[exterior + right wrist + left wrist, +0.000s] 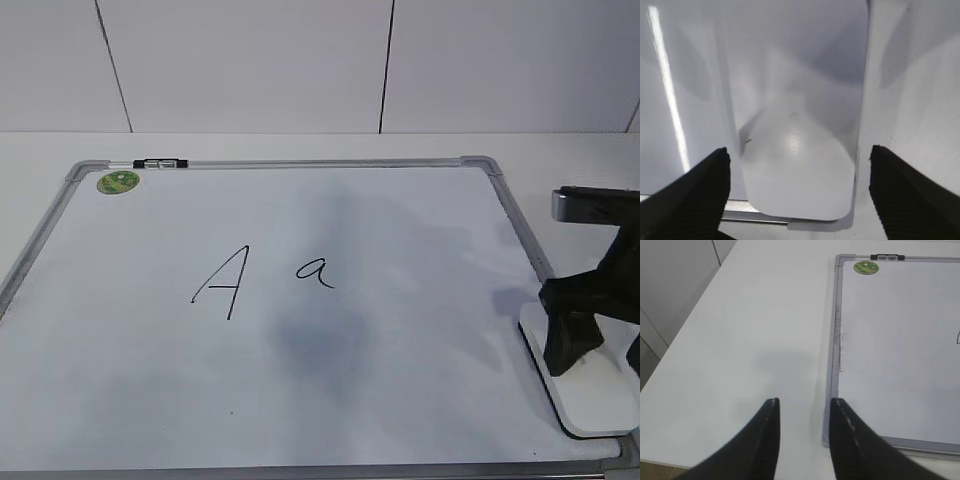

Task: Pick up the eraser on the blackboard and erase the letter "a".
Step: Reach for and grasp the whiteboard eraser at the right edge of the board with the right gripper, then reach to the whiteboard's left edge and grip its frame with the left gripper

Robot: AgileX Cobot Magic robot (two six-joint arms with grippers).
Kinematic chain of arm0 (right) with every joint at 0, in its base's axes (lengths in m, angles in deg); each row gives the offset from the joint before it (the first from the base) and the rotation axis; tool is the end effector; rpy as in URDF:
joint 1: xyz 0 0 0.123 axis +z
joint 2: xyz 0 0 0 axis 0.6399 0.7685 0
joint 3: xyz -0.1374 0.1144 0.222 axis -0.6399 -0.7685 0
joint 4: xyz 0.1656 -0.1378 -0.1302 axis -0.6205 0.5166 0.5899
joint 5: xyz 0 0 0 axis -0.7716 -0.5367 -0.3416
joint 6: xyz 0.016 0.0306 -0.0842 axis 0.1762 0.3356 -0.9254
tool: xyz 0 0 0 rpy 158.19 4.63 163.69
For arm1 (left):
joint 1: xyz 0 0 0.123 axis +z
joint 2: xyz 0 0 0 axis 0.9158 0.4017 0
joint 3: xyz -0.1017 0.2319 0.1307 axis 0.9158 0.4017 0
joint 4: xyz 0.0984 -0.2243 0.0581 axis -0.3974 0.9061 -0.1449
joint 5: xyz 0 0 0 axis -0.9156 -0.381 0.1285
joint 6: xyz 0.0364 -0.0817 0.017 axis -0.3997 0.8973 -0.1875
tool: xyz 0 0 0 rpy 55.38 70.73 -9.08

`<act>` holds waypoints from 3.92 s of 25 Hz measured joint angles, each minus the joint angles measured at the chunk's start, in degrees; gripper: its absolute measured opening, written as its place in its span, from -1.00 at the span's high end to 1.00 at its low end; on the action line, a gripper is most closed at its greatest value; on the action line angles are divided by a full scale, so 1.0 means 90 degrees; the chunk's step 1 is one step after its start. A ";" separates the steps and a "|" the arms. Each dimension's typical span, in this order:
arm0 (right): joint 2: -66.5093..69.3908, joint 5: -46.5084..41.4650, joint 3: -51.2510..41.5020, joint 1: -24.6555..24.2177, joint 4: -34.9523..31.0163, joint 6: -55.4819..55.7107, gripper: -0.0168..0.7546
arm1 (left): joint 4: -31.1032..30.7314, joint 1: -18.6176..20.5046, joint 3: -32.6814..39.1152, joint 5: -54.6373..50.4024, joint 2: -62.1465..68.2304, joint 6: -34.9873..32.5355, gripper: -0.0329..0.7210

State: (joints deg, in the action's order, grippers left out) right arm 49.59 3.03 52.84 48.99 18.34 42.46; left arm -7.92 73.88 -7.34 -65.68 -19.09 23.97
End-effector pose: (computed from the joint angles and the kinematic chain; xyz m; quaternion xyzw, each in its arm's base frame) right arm 0.2691 0.0528 0.1947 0.0100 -0.9987 -0.0478 0.0150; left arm -0.0085 -0.0004 0.2814 -0.0599 0.8570 0.0360 0.5106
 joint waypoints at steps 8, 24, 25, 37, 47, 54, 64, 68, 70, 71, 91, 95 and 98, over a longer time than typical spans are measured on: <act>0.0202 0.0277 0.0000 0.0000 0.0078 0.0117 -0.79 | 0.0000 0.0000 0.0000 0.0000 0.0000 0.0000 0.29; 0.0343 0.0528 0.0000 0.0357 0.0420 0.0490 -0.79 | 0.0000 0.0000 0.0000 0.0000 0.0000 0.0000 0.29; 0.0348 0.0538 0.0000 0.0402 0.0519 0.0569 -0.79 | 0.0000 0.0000 0.0000 0.0000 0.0000 0.0000 0.29; 0.0371 0.0552 0.0000 0.0501 0.0804 0.1005 -0.77 | 0.0000 0.0000 0.0000 0.0000 0.0000 0.0000 0.29; 0.0484 0.0557 0.0000 0.0501 0.0817 0.1005 -0.75 | 0.0000 0.0000 0.0000 0.0000 0.0000 0.0000 0.29; 0.0484 0.0567 0.0000 0.0501 0.0817 0.1005 -0.66 | 0.0000 0.0000 0.0000 0.0000 0.0000 0.0000 0.29; 0.0484 0.0571 0.0000 0.0501 0.0792 0.1005 -0.49 | 0.0000 0.0000 0.0000 0.0000 0.0000 0.0000 0.29; 0.0484 0.0581 0.0000 0.0501 0.0792 0.1005 -0.49 | 0.0000 0.0000 0.0000 0.0000 0.0000 0.0000 0.29; 0.0484 0.0581 0.0000 0.0501 0.0792 0.1005 -0.49 | 0.0000 0.0000 0.0000 0.0000 0.0000 0.0000 0.29; 0.0484 0.0581 0.0000 0.0501 0.0792 0.1005 -0.49 | 0.0000 0.0000 0.0000 0.0000 0.0000 0.0000 0.29; 0.0224 -0.0637 0.1162 0.0505 0.0742 0.0896 -0.48 | 0.0000 0.0000 0.0000 0.0000 0.0000 0.0000 0.29; 0.0123 -0.0773 0.1249 0.0675 0.0697 0.0864 -0.48 | 0.0000 0.0000 0.0000 0.0000 0.0000 0.0000 0.29; 0.0095 -0.0824 0.1382 0.0904 0.0659 0.0842 -0.48 | 0.0000 0.0000 0.0000 0.0000 0.0000 0.0000 0.29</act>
State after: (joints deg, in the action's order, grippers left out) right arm 50.45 -4.38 65.28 57.12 24.27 50.04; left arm -7.92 73.88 -7.34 -65.68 -19.09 23.97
